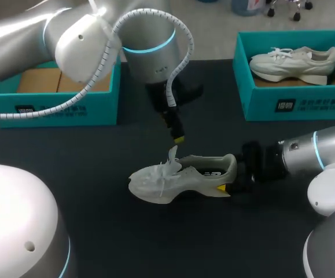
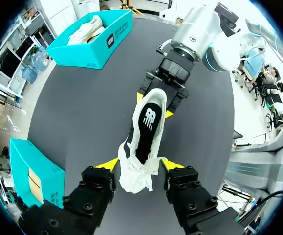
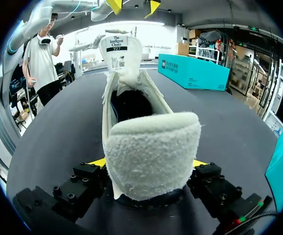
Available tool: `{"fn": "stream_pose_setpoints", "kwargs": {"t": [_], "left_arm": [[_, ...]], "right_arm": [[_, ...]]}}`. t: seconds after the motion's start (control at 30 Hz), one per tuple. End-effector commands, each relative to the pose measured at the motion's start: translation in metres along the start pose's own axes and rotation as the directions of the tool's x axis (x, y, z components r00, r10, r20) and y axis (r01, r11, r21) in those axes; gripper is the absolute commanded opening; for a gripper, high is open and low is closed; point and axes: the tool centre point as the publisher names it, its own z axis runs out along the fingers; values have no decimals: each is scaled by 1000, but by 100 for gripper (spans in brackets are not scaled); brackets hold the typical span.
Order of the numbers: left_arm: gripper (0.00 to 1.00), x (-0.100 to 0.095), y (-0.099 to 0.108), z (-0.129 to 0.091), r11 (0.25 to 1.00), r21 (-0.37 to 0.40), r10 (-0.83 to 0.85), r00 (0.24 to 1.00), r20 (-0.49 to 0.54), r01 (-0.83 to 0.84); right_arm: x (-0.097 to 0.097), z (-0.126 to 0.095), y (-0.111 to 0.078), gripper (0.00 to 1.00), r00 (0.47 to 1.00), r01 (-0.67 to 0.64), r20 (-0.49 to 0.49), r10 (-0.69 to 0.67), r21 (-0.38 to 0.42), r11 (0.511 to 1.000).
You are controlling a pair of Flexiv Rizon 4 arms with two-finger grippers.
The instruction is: Take the shoe out of the shoebox, open the shoe tongue, remove and reinsert the insole, then place the shoe into the shoebox
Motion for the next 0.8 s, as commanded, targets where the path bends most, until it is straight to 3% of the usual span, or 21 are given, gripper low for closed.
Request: {"fn": "stream_pose_setpoints", "kwargs": {"t": [0.03,0.5,0.57,0.8], "left_arm": [[0,3,-21,13,1000,-11,-6,998,-67,5],[0,3,-21,13,1000,-11,-6,998,-67,5],[0,3,-22,20,999,16,38,990,-137,-36],[0,14,-32,55,989,-29,139,973,-186,-147]], "right_arm": [[0,2,0,0,1000,0,2,0,5,1000],[0,2,0,0,1000,0,2,0,5,1000],[0,2,0,0,1000,0,2,0,5,1000],[0,2,0,0,1000,0,2,0,5,1000]]}}
